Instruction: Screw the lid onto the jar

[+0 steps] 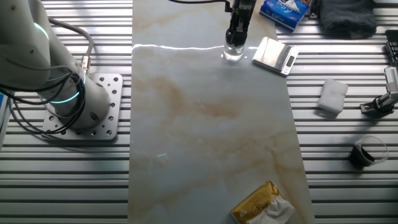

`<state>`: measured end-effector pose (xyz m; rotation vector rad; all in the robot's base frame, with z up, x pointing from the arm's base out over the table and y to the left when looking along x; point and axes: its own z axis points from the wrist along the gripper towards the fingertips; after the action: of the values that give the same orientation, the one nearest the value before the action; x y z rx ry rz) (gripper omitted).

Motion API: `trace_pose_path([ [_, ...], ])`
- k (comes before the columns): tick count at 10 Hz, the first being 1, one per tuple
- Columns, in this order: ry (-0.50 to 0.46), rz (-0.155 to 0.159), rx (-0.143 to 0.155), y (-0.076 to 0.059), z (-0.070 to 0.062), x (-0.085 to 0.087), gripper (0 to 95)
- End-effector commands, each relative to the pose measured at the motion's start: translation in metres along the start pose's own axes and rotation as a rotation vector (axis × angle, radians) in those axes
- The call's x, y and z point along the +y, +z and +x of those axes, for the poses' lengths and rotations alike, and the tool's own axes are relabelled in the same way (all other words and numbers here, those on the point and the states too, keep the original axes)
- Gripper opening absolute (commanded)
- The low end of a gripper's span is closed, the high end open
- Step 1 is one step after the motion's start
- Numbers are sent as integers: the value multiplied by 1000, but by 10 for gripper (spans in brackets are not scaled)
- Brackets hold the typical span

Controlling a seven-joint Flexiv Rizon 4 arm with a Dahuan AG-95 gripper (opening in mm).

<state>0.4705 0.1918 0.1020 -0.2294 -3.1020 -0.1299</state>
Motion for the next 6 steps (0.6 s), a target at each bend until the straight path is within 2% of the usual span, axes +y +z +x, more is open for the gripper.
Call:
trace_pose_path([
  [1,26,-3,-2,3,1,0,0],
  [6,11,-1,-8,4,1,0,0],
])
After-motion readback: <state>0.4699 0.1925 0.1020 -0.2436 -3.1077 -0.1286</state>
